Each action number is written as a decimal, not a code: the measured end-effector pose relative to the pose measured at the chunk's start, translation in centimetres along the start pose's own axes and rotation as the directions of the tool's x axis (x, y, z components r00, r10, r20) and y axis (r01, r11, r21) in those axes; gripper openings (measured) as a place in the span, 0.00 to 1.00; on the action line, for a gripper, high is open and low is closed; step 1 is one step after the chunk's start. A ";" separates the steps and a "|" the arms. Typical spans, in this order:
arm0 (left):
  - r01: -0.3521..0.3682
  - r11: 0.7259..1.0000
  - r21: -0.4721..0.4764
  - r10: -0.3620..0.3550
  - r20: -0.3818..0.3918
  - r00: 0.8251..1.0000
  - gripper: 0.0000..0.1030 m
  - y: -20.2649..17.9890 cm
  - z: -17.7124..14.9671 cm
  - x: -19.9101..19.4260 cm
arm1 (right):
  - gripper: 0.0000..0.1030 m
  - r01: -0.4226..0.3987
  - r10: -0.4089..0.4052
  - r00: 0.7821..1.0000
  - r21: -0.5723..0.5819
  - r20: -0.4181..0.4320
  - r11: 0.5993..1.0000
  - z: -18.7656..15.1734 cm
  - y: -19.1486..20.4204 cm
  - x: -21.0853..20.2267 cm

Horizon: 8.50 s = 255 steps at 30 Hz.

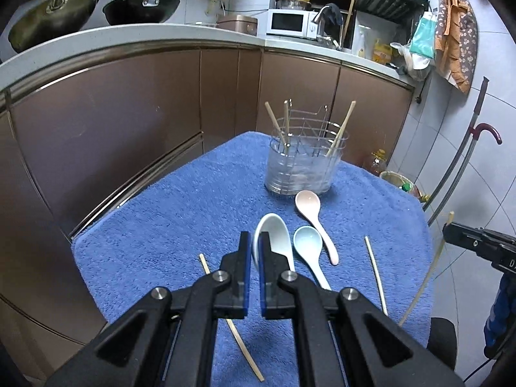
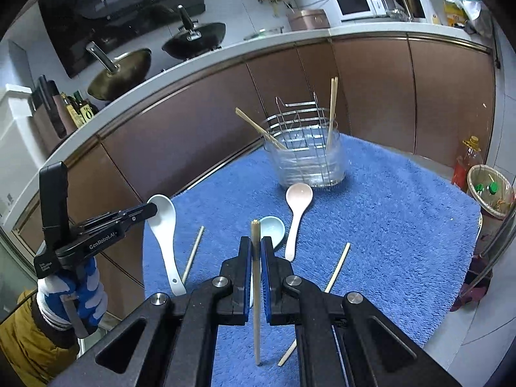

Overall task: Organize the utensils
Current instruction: 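Lift the white spoon with the left tool while the right tool carries its chopstick over the holder, then open the left gripper over the glass holder while the right gripper opens to drop its chopstick, then raise both open tools back from the glass holder, then lower the left tool onto the light blue spoon while the right tool lowers onto a chopstick, then close the left gripper on the light blue spoon while the right gripper closes on the chopstick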

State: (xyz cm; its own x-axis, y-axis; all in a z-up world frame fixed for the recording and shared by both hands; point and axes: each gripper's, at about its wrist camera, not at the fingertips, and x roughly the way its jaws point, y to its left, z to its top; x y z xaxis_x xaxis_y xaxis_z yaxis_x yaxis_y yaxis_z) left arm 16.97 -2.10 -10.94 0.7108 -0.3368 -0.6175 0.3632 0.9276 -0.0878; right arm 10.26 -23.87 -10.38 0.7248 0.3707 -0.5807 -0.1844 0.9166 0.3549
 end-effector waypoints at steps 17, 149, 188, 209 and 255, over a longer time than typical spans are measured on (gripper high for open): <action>0.027 0.999 -0.020 -0.025 0.092 0.995 0.03 -2.1 5.1 -2.2 | 0.06 0.011 -0.002 0.988 -0.058 0.157 0.998 4.8 0.9 -3.2; 0.246 0.930 -0.274 -0.324 -0.290 0.900 0.57 1.6 -1.3 16.1 | 0.36 0.222 -0.141 0.927 0.208 -0.348 0.953 -0.7 -11.1 12.8; 0.213 0.977 -0.003 -0.198 -0.374 0.906 0.19 -4.3 -1.8 20.4 | 0.21 0.228 -0.163 0.915 0.140 -0.370 0.963 -1.9 -10.7 15.1; 0.206 0.977 0.060 -0.170 -0.369 0.914 0.12 -6.0 -2.0 20.8 | 0.21 0.232 -0.170 0.916 0.134 -0.364 0.963 -1.9 -10.5 15.2; 0.062 0.993 0.103 -0.056 -0.060 0.997 0.07 -8.0 -1.5 5.2 | 0.06 0.100 -0.080 0.986 0.141 -0.144 0.985 -1.8 -6.9 5.7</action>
State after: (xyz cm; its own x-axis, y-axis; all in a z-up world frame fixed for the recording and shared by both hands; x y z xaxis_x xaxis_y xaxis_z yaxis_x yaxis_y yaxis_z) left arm 16.87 -11.00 -14.64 0.6517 -0.3779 -0.6576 0.4667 0.8833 -0.0452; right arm 14.46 -27.79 -17.47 0.6340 0.3143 -0.7066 -0.0157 0.9188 0.3945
